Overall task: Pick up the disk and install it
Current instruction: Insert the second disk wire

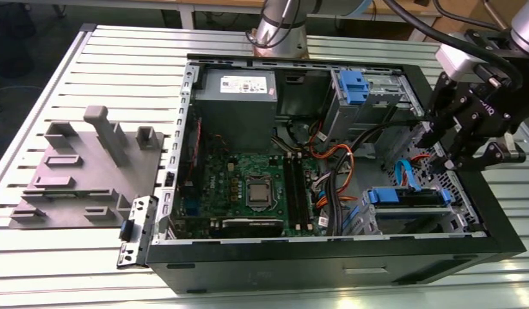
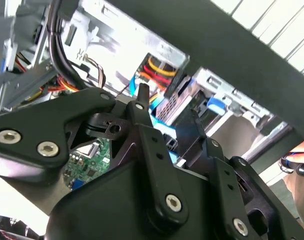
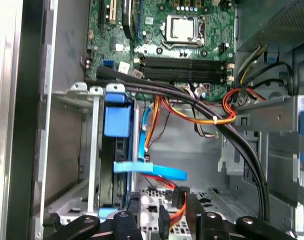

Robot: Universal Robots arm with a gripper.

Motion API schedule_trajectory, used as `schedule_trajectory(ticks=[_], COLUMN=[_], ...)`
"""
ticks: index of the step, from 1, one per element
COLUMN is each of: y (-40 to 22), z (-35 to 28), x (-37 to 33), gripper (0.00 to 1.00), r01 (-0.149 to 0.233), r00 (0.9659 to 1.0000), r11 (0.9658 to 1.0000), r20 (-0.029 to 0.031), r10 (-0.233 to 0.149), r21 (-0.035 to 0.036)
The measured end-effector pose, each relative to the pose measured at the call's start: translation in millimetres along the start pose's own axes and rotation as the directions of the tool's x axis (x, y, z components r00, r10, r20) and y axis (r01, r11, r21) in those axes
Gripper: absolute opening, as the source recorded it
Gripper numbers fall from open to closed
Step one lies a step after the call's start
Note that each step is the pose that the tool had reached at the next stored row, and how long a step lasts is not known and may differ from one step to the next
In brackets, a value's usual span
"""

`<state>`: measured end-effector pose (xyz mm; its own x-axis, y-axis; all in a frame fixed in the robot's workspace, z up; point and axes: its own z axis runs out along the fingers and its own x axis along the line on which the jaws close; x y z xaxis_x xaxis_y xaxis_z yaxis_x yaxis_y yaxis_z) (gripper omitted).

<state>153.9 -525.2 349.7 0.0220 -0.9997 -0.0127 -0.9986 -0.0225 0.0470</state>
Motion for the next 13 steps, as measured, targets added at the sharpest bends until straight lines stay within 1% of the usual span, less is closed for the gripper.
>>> schedule_trajectory(ticks=[2,7,11,13], y=[-4.3,-14.6,-16.5,-17.5], z=[0.4,1.7,5.8,6.6], x=[-1.4,-1.7,-1.6,-1.5], gripper=[0.49,0.49,0.49,0.49], r01=[0.000,0.000,0.000,0.000], r00=[1.0000,1.0000,1.0000,1.0000], r11=[1.0000,1.0000,1.0000,0.9999], r20=[0.0000,0.0000,-0.0024,-0.0042], r10=[0.000,0.000,0.000,0.000], r21=[-0.0006,-0.0033,-0.0077,-0.0105])
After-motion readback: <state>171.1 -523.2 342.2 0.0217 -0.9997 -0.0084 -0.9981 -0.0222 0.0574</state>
